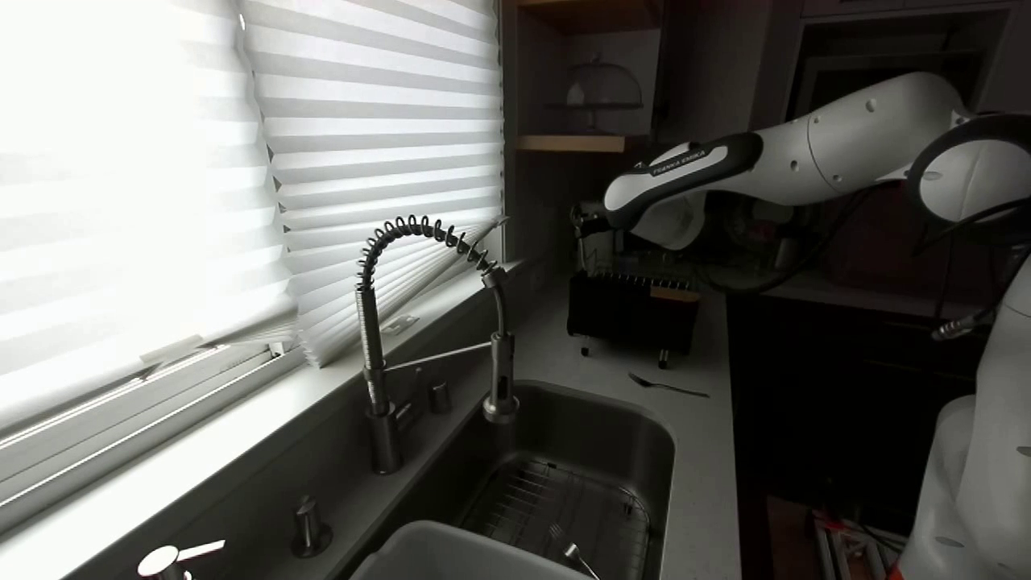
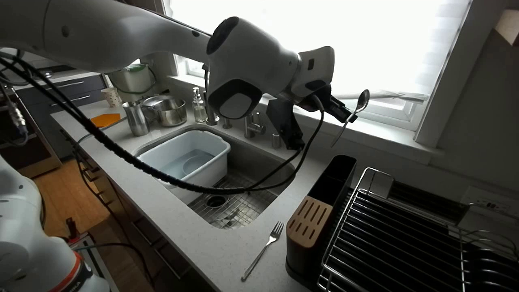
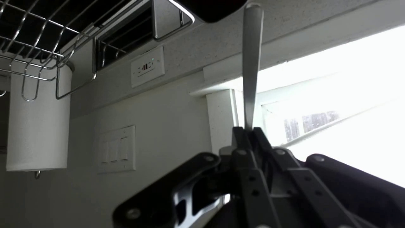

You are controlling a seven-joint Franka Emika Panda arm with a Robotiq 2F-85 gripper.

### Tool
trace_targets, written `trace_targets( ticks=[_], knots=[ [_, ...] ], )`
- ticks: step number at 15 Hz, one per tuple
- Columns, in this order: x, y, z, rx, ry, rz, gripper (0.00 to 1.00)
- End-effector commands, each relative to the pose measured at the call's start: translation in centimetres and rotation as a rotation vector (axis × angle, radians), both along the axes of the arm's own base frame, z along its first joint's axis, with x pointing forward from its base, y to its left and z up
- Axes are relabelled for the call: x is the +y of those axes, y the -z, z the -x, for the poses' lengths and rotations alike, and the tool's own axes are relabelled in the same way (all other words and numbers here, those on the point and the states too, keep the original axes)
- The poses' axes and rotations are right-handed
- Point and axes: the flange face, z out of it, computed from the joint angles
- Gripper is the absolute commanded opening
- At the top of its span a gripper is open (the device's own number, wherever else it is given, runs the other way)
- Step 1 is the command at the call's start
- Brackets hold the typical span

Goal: Put the silver spoon in the drying rack

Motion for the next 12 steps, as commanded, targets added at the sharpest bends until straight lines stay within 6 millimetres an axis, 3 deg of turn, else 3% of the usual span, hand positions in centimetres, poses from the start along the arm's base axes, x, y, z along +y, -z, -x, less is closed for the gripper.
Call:
trace_targets(
  ticks=[1, 6, 12],
  knots=[
    [-1.7, 1.1, -0.8, -0.010, 0.025, 0.027, 0.02],
    [-3.2, 3.8, -0.8, 0.005, 0.058, 0.039, 0.02],
    [-3.6, 6.6, -1.2, 0.013, 0.077, 0.012, 0.02]
  ],
)
